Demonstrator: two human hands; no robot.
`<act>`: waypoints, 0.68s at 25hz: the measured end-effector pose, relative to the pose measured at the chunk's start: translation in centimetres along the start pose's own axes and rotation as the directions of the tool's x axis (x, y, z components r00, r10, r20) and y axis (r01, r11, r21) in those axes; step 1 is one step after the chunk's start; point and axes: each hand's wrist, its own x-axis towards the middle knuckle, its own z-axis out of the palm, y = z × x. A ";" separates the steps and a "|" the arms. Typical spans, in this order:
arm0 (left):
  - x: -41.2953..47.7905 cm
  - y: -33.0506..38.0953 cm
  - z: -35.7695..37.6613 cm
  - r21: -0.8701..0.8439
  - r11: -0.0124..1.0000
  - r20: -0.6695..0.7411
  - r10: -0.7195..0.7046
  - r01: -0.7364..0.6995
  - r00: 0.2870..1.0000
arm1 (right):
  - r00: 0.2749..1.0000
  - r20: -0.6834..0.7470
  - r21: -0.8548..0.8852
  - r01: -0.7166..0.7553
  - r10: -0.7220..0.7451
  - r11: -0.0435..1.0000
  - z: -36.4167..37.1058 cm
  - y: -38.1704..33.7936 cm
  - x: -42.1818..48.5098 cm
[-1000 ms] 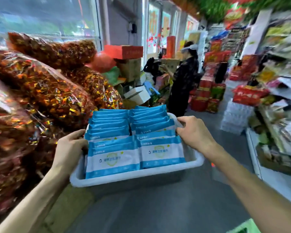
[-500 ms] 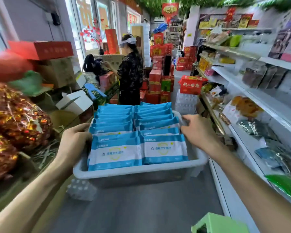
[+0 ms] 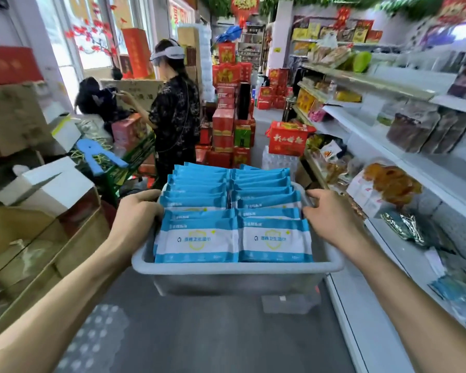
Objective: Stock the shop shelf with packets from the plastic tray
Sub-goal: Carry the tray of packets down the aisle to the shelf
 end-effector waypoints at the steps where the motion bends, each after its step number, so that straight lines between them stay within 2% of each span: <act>1: 3.9 -0.1 0.5 0.013 1.000 0.030 0.000 -0.001 1.000 | 0.999 -0.027 0.000 -0.025 0.025 1.000 1.1 -0.4 2.9; 2: 7.1 0.3 1.0 0.058 0.998 0.045 -0.002 0.000 0.999 | 0.998 -0.047 -0.003 -0.048 0.048 0.999 1.9 -1.0 5.3; 5: 17.5 1.8 2.8 0.029 1.000 0.099 0.005 -0.008 0.995 | 0.989 -0.093 -0.017 -0.115 0.113 0.993 3.7 -1.6 13.2; 7: 23.7 3.0 5.0 0.068 0.997 0.127 0.018 -0.027 0.992 | 0.983 -0.113 -0.018 -0.150 0.147 0.988 4.6 -1.6 18.5; 10: 32.3 3.6 8.9 0.023 0.998 0.163 0.058 -0.063 0.985 | 0.970 -0.137 -0.004 -0.201 0.199 0.980 5.5 -0.8 25.8; 13: 41.2 2.0 13.3 0.030 0.997 0.223 0.059 -0.067 0.973 | 0.965 -0.156 -0.022 -0.216 0.210 0.976 7.2 1.6 33.7; 17: 53.0 1.4 21.0 0.021 0.995 0.211 0.087 -0.094 0.974 | 0.966 -0.149 0.001 -0.215 0.213 0.977 9.9 6.5 47.0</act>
